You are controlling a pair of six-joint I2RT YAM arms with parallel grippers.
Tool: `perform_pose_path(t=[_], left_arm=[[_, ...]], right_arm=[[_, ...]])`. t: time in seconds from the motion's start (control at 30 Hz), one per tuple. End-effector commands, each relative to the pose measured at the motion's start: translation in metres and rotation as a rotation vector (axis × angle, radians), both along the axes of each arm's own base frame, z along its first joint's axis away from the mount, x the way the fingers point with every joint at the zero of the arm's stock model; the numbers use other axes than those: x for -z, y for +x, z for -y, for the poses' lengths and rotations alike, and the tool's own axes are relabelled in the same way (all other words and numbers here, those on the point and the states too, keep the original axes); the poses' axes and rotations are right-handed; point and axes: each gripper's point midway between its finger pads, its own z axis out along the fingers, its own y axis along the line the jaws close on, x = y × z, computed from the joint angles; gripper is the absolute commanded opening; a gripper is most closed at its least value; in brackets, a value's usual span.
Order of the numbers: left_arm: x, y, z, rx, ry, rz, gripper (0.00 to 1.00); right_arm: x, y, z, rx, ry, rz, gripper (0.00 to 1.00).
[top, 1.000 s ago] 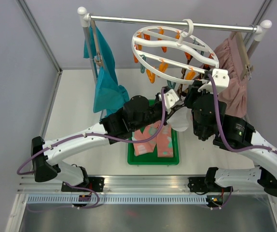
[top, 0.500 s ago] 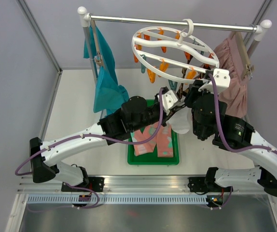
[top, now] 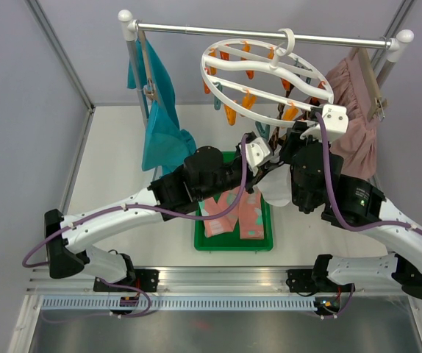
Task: Clip the socks to the hanger
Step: Clamp the sock onto the hanger.
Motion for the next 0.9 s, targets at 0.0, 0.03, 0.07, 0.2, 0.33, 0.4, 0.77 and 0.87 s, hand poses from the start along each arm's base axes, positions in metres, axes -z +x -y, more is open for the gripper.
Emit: perform_pose_path(t=[0.0,0.03,0.07,0.2,0.33,0.4,0.77,0.87], left_arm=[[-0.029,-0.012,-0.005,0.034,-0.095,0.002,0.02],[-0.031,-0.013,-0.006,0.033,-0.101,0.003,0.02],[-0.032,-0.013,-0.005,0.033,-0.105,0.002,0.02],[-0.034,-0.012,-0.005,0.03,-0.113,0.003,0.02],[-0.032,-0.01,-0.003,0.021,-0.112,-0.002,0.02],[-0.033,-0.008,-0.003,0.011,-0.115,-0.004,0.02],[-0.025,0.006,0.005,-0.047,-0.084,-0.022,0.14],[-0.018,0.009,0.003,-0.066,-0.069,-0.026,0.28]], right_arm=[[0.0,0.0,0.008,0.049,-0.009,0.005,0.0],[0.0,0.0,0.008,0.049,-0.009,0.005,0.0],[0.001,0.0,0.007,0.047,-0.013,0.004,0.0],[0.001,0.0,0.008,0.052,-0.016,0.002,0.0],[0.003,0.0,0.009,0.051,-0.019,-0.001,0.0],[0.004,0.0,0.008,0.045,-0.017,-0.002,0.0],[0.006,-0.017,0.001,-0.161,0.068,-0.022,0.63],[0.01,-0.029,0.001,-0.258,0.109,-0.024,0.89]])
